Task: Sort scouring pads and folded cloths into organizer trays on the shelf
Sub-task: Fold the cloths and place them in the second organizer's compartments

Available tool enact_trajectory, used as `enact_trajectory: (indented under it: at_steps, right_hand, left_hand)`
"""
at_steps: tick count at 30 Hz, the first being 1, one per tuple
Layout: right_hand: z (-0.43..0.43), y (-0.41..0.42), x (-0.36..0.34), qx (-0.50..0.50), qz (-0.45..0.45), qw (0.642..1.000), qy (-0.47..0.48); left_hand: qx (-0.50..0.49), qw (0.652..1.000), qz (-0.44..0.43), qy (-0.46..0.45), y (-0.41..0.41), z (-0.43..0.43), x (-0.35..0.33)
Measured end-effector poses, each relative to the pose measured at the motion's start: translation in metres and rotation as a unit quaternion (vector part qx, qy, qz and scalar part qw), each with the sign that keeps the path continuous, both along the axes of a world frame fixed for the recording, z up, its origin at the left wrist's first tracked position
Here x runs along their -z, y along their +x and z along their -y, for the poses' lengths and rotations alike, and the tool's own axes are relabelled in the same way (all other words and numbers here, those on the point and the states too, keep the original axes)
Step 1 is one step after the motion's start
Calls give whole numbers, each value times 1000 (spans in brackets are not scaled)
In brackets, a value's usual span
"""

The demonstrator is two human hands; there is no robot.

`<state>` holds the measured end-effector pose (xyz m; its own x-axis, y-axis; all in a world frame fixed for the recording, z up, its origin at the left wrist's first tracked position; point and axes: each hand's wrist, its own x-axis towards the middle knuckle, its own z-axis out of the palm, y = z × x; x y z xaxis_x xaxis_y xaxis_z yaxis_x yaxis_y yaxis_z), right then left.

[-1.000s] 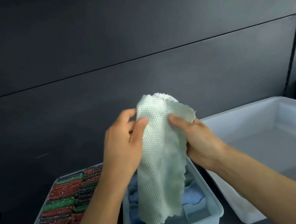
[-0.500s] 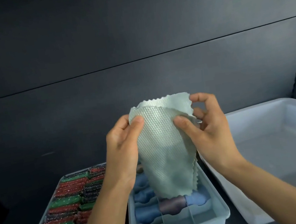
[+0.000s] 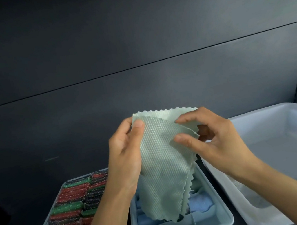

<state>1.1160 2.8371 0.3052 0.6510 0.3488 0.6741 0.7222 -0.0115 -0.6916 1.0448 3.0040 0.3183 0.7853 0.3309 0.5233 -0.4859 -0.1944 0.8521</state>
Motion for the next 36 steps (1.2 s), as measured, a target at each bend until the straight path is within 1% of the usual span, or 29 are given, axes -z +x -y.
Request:
enact_trajectory:
  at_steps: [3, 7, 10, 14, 16, 20, 23, 28, 31, 33, 34, 36]
  right_hand:
    - [1, 10, -5, -26, -43, 999, -17]
    - [7, 21, -19, -59, -48, 997, -32]
    - [5, 25, -28, -117, -101, 988, 5]
    - [2, 25, -34, -134, -158, 977, 43]
    - [1, 25, -34, -124, -150, 979, 60]
    - [-4, 22, -37, -90, -96, 989, 65]
    - [-6, 18, -40, -98, -104, 985, 100]
    - [-9, 16, -39, -66, -91, 985, 132]
    - [-9, 17, -40, -52, -81, 988, 121]
    - [-7, 19, -42, -56, -94, 989, 100]
    - [-6, 21, -44, -61, -105, 990, 70]
    - [-2, 24, -47, -75, -119, 990, -20]
  left_hand:
    - [-12, 1000, 9, 7, 1, -2, -2]
    - [-29, 999, 6, 28, 2, -9, -9]
    - [-24, 999, 3, 23, 3, -11, -13]
    - [-7, 1000, -8, -1, 2, -9, -17]
    - [-9, 1000, -15, -10, 2, -8, -17]
    - [-25, 999, -23, -16, 3, -10, -15]
    - [-24, 999, -23, -11, 2, -12, -13]
    - [-26, 1000, 2, -14, 1, -11, -13]
    - [-43, 999, 12, 6, 3, -12, -12]
    - [-61, 997, 21, 32, 4, -14, -11]
    - [-72, 996, 27, 46, 4, -15, -11]
    - [-95, 991, 48, 85, 4, -13, -13]
